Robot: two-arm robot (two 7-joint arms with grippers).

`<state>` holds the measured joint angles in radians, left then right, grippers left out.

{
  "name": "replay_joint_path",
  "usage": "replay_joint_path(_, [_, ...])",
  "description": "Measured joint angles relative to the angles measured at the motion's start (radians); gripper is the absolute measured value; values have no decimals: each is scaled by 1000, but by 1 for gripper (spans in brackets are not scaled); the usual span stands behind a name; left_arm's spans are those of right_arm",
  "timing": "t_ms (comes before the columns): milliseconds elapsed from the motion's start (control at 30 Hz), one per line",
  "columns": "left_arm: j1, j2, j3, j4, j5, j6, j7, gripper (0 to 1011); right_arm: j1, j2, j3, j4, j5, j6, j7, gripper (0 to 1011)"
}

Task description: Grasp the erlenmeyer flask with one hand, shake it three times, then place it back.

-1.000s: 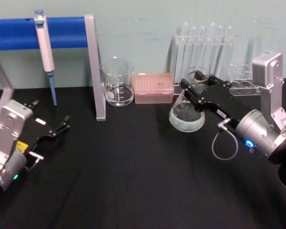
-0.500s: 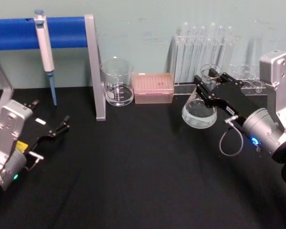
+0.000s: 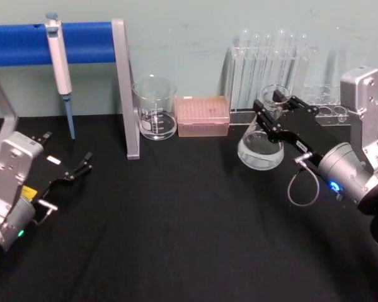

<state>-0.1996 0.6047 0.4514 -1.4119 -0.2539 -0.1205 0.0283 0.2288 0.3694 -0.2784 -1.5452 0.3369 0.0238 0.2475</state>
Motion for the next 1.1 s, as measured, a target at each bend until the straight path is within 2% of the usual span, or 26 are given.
replay_joint_path(267, [0, 0, 0, 0, 0, 0, 0, 1001, -2, -10, -6, -10, -8, 2, 51, 450])
replay_joint_path(600, [0, 0, 0, 0, 0, 0, 0, 1001, -1, -11, -41, -30, -3, 1, 130, 450])
replay_joint_path(1100, [0, 0, 0, 0, 0, 0, 0, 1001, 12, 40, -125, -47, 52, -43, 286, 450])
